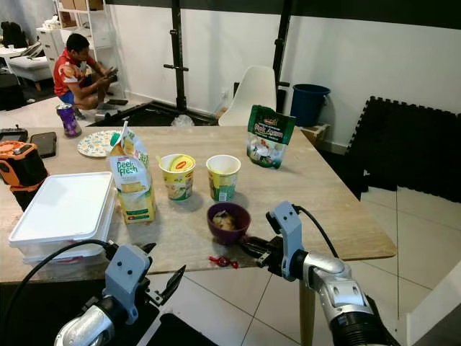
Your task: Restocking fridge
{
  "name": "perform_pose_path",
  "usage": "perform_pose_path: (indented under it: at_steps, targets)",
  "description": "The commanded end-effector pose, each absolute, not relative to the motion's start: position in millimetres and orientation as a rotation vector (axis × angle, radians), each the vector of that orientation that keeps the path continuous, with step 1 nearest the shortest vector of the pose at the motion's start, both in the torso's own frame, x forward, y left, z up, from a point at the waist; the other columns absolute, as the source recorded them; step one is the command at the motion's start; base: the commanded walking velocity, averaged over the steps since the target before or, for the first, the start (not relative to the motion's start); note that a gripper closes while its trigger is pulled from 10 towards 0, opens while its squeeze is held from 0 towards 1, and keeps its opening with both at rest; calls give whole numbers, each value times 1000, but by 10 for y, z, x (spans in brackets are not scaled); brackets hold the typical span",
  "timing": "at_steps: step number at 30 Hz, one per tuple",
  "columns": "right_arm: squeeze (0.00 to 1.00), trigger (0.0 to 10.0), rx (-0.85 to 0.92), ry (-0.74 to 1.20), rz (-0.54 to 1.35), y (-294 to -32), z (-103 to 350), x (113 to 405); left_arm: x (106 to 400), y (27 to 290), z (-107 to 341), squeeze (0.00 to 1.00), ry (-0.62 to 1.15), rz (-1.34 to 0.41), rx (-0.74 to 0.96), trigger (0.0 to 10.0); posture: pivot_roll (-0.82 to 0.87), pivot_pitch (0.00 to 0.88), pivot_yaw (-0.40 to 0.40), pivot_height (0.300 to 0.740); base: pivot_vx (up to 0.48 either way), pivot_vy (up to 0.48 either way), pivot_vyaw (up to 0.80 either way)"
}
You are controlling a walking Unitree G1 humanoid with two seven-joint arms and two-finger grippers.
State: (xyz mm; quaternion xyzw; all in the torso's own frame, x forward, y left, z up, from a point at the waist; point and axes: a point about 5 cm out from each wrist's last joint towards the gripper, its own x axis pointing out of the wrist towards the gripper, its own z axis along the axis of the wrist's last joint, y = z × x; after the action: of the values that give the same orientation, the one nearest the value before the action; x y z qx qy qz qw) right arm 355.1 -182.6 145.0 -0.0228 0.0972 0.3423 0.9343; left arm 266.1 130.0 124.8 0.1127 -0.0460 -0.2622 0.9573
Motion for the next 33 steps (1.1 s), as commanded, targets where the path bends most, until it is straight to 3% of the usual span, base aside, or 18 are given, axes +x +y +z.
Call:
perform_pose_path:
  at_steps: [1, 2, 3, 7, 8, 12, 13, 14, 15, 18, 19, 20, 33]
  targets:
    - [0, 3020, -45, 215, 646, -1884, 1400, 3557, 2625, 1286, 1237, 0, -90, -538, 219, 10000, 63, 94, -15, 734, 0, 0, 0]
    - [0, 3529, -41, 214, 642, -1882, 1401, 3559, 2624, 1286, 1238, 0, -90, -538, 219, 10000, 63, 94, -15, 734, 0, 0, 0]
    - [0, 7137, -44, 215, 641, -1878, 1398, 3559, 2622, 1287, 1238, 0, -90, -540, 220, 10000, 65, 91, -15, 734, 0, 0, 0]
    - [0, 7137, -49, 216, 640, -1873, 1394, 3559, 2620, 1287, 1237, 0, -89, -541, 221, 10000, 65, 91, -15, 734, 0, 0, 0]
    - [0, 10000, -57, 221, 635, -1883, 1382, 3560, 2615, 1289, 1235, 0, -88, -542, 222, 10000, 67, 87, -17, 734, 0, 0, 0]
    - [0, 10000, -84, 235, 625, -1911, 1357, 3558, 2607, 1292, 1231, 0, -87, -544, 222, 10000, 67, 84, -16, 734, 0, 0, 0]
    - [345, 10000, -100, 241, 616, -1929, 1346, 3559, 2604, 1293, 1230, 0, -87, -544, 222, 10000, 67, 82, -16, 734, 0, 0, 0]
    - [345, 10000, -100, 241, 616, -1929, 1346, 3559, 2604, 1293, 1230, 0, -87, -544, 222, 10000, 67, 82, -16, 734, 0, 0, 0]
    - [702, 10000, -121, 240, 581, -1967, 1342, 3574, 2600, 1292, 1229, 0, -87, -547, 222, 10000, 67, 78, -15, 734, 0, 0, 0]
    - [631, 10000, -128, 235, 563, -1984, 1352, 3585, 2598, 1292, 1228, 0, -87, -548, 222, 10000, 66, 74, -12, 734, 0, 0, 0]
    - [122, 10000, -126, 231, 561, -1987, 1363, 3588, 2598, 1292, 1227, 0, -87, -548, 223, 10000, 66, 74, -12, 734, 0, 0, 0]
    - [0, 10000, -124, 226, 559, -1991, 1377, 3592, 2598, 1291, 1228, 0, -88, -550, 223, 10000, 66, 74, -12, 734, 0, 0, 0]
    - [0, 10000, -125, 132, 560, -1973, 1637, 3673, 2605, 1289, 1239, 0, -91, -551, 220, 10000, 67, 65, -13, 734, 0, 0, 0]
